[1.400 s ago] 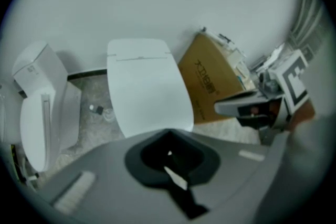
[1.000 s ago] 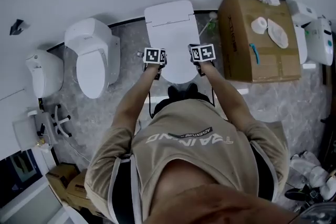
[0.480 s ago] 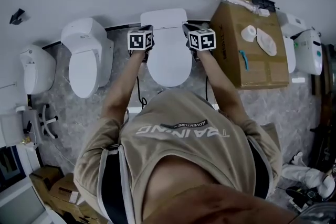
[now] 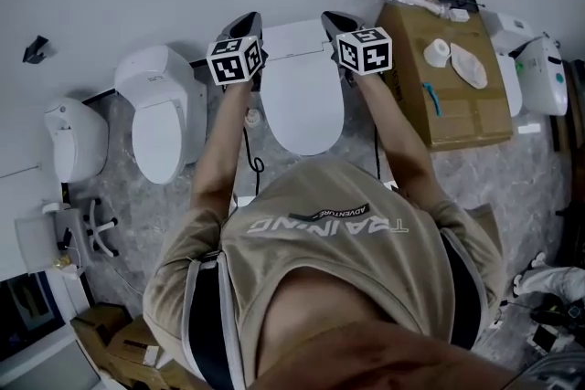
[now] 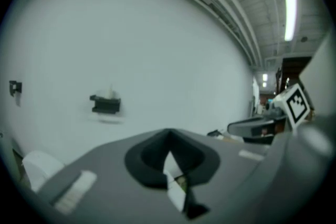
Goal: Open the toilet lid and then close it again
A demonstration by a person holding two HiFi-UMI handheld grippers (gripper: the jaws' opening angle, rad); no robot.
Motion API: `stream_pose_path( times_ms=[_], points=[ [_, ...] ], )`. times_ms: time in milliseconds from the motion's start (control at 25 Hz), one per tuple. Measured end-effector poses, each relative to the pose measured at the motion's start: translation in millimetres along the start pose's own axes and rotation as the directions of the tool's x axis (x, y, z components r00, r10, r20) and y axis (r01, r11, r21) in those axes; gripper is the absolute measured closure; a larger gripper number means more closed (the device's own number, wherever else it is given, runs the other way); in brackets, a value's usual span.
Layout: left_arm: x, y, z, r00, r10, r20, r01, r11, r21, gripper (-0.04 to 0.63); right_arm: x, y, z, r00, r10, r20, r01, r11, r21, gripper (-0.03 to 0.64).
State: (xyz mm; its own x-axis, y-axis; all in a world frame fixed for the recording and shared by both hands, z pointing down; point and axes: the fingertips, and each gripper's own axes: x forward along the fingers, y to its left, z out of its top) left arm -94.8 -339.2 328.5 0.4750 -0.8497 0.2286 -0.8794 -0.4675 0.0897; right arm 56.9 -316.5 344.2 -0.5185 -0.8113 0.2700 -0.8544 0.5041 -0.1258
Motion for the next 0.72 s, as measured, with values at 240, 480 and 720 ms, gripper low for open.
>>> stream_pose_path(
  times_ms=[240,480,720],
  points=[
    [-9,-25,39,0.997,-0.013,0.074,0.002,0.99,0.142,0.592,-24,19,51,0.99,0.017,0.14,-0.015,1.0,-0.014,0.606],
    [-34,-45,57,0.989,-0.018,0.15,-0.012,0.98,0.198,0.592,-41,39,67,0.98,-0.003,0.2,0.03,0.991,-0.131,0.606],
    [-48,-48,48,0.988,-0.016,0.152,-0.012,0.984,0.177,0.592,-50,39,53,0.98,-0.01,0.199,0.031,0.994,-0.102,0.606]
  ],
)
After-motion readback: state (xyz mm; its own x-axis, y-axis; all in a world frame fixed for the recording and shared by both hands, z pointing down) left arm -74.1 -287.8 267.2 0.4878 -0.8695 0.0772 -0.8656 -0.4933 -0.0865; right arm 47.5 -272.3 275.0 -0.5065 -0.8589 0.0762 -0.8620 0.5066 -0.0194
